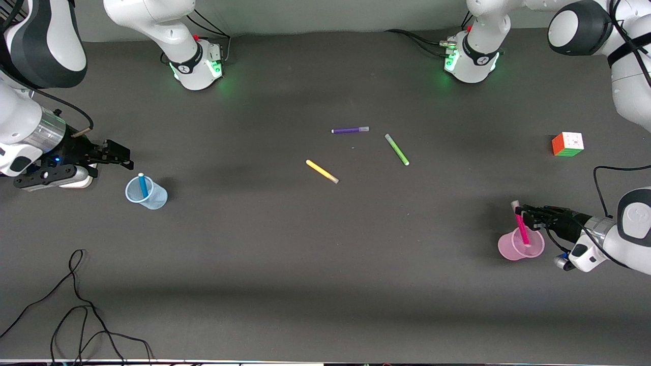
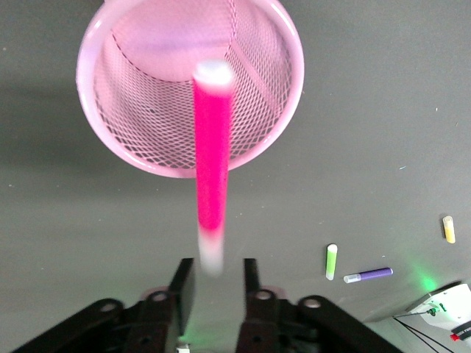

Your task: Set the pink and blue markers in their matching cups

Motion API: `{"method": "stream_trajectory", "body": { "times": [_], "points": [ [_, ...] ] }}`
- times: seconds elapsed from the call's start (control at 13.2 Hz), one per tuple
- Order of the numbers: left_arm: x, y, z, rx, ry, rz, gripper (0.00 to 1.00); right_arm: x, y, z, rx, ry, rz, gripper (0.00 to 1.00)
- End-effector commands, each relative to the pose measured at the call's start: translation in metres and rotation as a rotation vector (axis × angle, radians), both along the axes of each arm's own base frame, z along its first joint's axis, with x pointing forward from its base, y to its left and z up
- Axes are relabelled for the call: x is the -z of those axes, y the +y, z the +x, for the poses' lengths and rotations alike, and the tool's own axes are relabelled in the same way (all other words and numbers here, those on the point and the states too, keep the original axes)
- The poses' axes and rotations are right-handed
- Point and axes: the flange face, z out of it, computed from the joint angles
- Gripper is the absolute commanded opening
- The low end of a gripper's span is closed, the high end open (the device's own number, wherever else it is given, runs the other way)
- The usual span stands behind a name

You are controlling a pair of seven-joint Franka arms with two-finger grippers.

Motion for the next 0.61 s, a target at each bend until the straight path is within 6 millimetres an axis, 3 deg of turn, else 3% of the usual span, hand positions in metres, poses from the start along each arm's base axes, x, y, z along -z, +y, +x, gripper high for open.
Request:
{"method": "stream_trajectory", "body": {
  "times": [0.0,0.15,0.53],
  "points": [
    [-0.0014,-0.0018,0.0048,-0.001,-0.007,-0.001,0.67,-0.0077,0.0007,-0.0026,0.014,0.006,-0.016,1.00],
    [-0.0011,-0.0022,0.0048,0.016,-0.013,-0.004,0.99,-0.0075,-0.0002,-0.0027,0.015,0.008,-0.016,1.00],
    [-0.0001,-0.0028,0.0039,0.038,-0.017,-0.008,1.00,-0.0035,-0.0018,-0.0018,0.016,0.015,-0.020,1.00]
  ]
}}
